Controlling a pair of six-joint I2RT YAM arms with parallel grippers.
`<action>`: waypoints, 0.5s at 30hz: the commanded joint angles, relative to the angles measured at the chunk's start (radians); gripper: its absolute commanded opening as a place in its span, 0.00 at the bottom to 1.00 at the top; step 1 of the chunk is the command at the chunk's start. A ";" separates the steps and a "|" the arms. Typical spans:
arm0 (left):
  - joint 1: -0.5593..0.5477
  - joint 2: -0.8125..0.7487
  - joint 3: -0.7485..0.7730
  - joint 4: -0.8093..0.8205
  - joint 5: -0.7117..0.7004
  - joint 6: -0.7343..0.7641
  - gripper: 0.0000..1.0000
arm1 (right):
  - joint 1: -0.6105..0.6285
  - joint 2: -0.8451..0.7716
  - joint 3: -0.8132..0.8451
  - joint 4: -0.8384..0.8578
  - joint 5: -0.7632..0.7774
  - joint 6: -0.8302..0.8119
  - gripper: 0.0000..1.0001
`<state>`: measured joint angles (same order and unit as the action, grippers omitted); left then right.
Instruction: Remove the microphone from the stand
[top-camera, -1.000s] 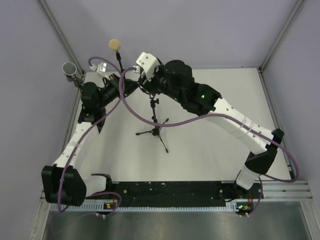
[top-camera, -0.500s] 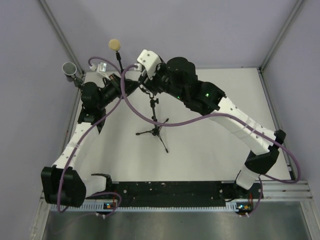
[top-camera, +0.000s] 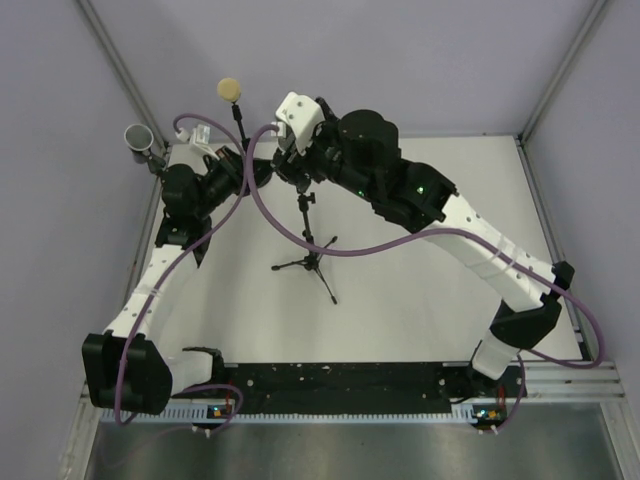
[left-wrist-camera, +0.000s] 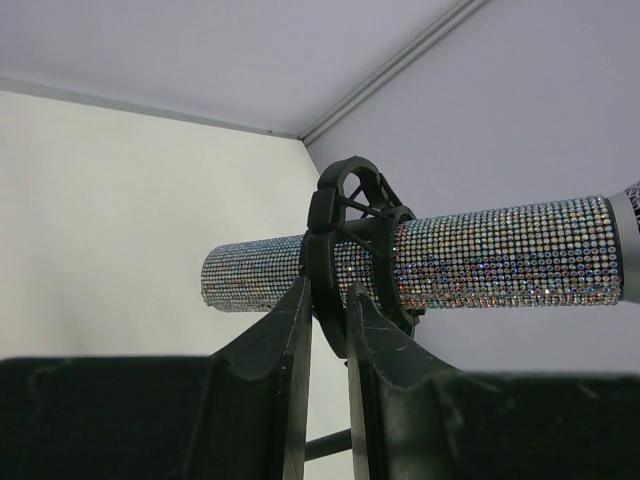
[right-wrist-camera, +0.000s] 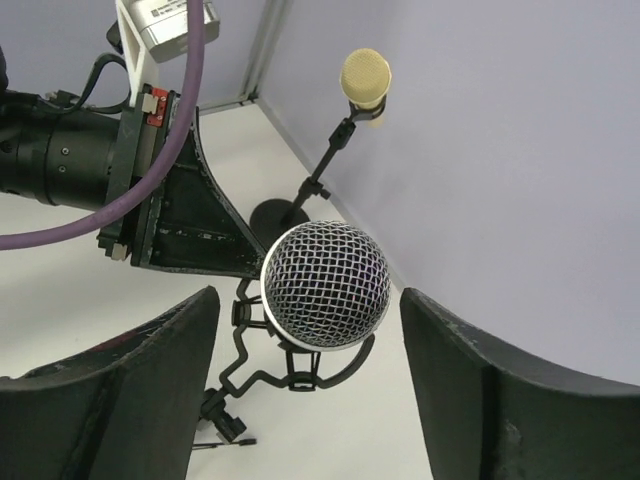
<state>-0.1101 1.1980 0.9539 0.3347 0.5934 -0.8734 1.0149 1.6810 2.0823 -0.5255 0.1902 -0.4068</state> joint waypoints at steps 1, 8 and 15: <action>0.013 -0.012 -0.015 -0.031 -0.067 0.076 0.00 | 0.031 -0.029 0.024 0.071 -0.023 0.008 0.80; 0.013 -0.023 -0.024 -0.022 -0.063 0.082 0.00 | 0.028 -0.027 -0.050 0.124 0.014 0.000 0.93; 0.015 -0.029 -0.027 -0.014 -0.056 0.079 0.00 | -0.010 -0.012 -0.093 0.174 0.046 0.037 0.93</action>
<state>-0.1062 1.1866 0.9470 0.3317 0.5545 -0.8585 1.0298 1.6779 1.9926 -0.4267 0.2157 -0.4072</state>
